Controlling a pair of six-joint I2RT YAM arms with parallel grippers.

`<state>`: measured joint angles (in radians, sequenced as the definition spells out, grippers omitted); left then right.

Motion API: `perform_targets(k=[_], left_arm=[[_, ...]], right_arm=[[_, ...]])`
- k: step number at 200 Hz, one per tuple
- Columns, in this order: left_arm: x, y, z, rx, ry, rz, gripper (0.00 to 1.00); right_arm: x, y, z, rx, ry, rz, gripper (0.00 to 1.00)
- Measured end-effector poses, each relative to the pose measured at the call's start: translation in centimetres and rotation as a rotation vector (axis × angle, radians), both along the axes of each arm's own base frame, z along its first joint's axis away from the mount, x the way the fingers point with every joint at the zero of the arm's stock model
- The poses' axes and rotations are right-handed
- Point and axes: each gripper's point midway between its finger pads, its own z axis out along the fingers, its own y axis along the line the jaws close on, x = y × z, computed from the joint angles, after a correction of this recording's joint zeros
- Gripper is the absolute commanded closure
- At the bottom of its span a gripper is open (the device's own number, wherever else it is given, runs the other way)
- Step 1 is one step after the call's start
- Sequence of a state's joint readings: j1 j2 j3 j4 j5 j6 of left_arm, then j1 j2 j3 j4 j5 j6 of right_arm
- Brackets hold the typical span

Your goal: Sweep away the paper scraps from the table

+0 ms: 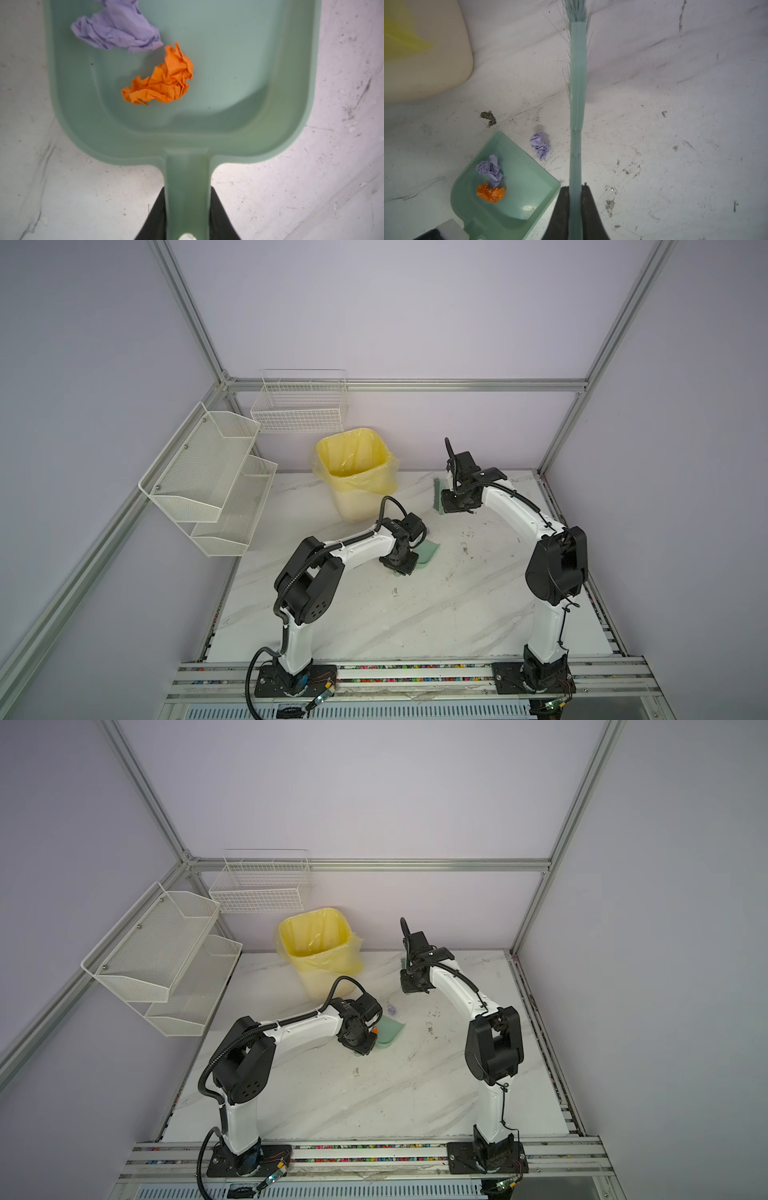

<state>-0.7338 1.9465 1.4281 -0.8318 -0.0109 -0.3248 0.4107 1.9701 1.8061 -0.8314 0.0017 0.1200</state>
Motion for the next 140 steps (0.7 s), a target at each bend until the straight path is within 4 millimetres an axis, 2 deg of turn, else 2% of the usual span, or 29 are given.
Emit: perform_targets(k=[63,140], left_arm=[[0.3,0.3,0.0,0.002,-0.003,-0.011,0.85],[0.7,0.7,0.0,0.007,-0.005,-0.031,0.84]], right_arm=[[-1.9,0.4,-2.9,-0.005,0.08,0.035,1.0],[-3.8,3.5,-3.3,-0.025,0.089,0.143,1.0]])
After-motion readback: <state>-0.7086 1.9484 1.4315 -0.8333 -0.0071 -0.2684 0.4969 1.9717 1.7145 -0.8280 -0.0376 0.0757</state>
